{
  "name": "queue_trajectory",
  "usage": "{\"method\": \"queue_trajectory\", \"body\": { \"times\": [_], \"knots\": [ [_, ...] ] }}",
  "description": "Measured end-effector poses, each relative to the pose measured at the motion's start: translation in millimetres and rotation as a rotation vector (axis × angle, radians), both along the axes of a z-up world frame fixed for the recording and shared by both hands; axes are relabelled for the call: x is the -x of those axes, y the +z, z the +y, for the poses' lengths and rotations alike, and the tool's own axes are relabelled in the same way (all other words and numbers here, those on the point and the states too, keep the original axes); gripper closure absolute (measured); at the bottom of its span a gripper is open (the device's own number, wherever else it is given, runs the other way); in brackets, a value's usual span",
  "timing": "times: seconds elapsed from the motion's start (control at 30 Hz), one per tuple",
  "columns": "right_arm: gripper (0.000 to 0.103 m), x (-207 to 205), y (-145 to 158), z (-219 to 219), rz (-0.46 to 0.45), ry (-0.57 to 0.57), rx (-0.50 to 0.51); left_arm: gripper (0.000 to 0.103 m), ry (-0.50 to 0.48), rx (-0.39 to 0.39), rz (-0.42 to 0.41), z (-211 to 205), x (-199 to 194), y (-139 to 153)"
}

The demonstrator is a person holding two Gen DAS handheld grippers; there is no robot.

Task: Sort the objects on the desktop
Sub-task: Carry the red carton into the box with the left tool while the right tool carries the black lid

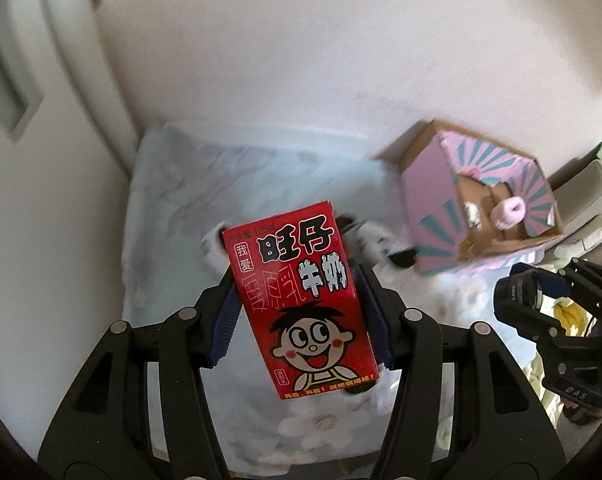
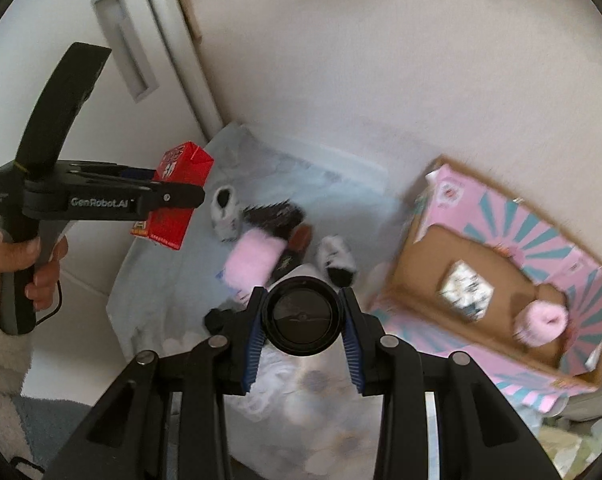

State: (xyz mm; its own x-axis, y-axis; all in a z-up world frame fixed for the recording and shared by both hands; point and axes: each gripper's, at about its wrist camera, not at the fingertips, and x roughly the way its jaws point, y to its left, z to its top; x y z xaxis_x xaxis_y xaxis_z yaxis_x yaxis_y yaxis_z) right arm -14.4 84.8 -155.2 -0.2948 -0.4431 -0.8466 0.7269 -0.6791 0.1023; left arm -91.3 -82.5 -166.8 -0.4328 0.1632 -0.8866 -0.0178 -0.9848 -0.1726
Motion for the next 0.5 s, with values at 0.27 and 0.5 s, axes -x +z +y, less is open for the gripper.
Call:
{"method": "queue_trajectory", "body": {
  "times": [0.27, 0.5],
  "knots": [
    [0.07, 44.1, 16.2, 54.4, 0.028, -0.087, -0.018, 0.051, -0.111, 0.016, 0.055, 70.6, 32.1, 30.9],
    [0.07, 84.4, 18.8, 121.8, 0.018, -0.197, -0.034, 0.051, -0.251, 0.03, 0.061, 151.6, 58.8, 38.1]
  ]
}}
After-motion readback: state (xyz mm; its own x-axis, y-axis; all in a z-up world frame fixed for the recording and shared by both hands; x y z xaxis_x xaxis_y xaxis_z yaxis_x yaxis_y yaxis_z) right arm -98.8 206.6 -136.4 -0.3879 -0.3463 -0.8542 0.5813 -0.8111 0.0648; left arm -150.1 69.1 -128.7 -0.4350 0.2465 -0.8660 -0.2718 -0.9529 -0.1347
